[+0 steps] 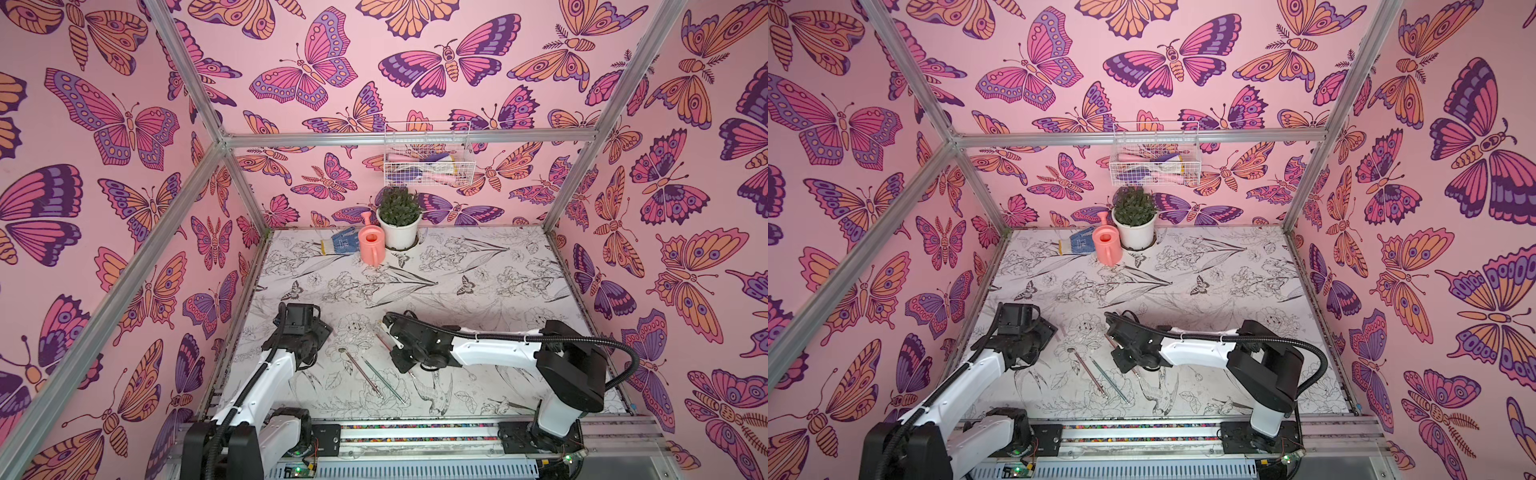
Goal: Remove the protective cover of the pencils
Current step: Pick up the pencil from the center of the board, then adjust the protective sleeve at the center of the board.
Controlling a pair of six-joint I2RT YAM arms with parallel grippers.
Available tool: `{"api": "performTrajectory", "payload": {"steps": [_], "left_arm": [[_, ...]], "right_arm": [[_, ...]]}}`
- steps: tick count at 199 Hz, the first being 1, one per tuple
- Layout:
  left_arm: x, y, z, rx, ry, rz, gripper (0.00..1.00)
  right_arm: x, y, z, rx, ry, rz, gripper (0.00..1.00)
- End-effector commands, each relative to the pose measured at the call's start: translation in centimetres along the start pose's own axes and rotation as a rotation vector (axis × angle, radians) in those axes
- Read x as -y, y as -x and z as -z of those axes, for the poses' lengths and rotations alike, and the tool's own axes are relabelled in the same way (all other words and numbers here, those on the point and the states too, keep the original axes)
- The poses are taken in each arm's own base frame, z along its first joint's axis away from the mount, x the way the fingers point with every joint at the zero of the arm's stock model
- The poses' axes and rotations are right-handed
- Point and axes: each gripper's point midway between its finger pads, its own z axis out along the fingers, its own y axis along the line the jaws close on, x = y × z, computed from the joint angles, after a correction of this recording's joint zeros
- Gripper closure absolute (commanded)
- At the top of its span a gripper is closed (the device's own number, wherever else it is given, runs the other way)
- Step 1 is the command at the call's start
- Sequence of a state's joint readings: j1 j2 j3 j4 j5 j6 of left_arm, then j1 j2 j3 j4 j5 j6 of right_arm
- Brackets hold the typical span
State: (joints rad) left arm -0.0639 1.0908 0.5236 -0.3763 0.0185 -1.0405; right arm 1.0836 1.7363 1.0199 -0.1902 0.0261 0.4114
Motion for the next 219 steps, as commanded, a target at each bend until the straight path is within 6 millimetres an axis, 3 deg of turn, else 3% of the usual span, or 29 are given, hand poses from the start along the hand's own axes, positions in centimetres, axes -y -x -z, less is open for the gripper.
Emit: {"api": "performTrajectory", "payload": {"steps": [1,82,93,219], "left_arm": [[1.4,-0.7,-0.8,-0.034,-0.067,-0.032,0.24],[3.1,-1.3,-2.7,-0.059,-0.06,-0.075,0.24],[2.5,-1.5,-3.5,-0.073,-0.03,-0.076,0.24],[3.6,-1.4,-4.7,-0.08,-0.009,-0.121,0.24]], "right_arm": [[-0.4,-0.1,0.9,0.015,0.012,0.005,0.92],[-0.3,-0.4,0.9,0.013,0.01,0.004,0.92],[-0.3,-0.5,0.9,0.012,0.011,0.004,0.92],[-0.4,-0.6,0.8,0.009,0.013,0.005,0.92]]}}
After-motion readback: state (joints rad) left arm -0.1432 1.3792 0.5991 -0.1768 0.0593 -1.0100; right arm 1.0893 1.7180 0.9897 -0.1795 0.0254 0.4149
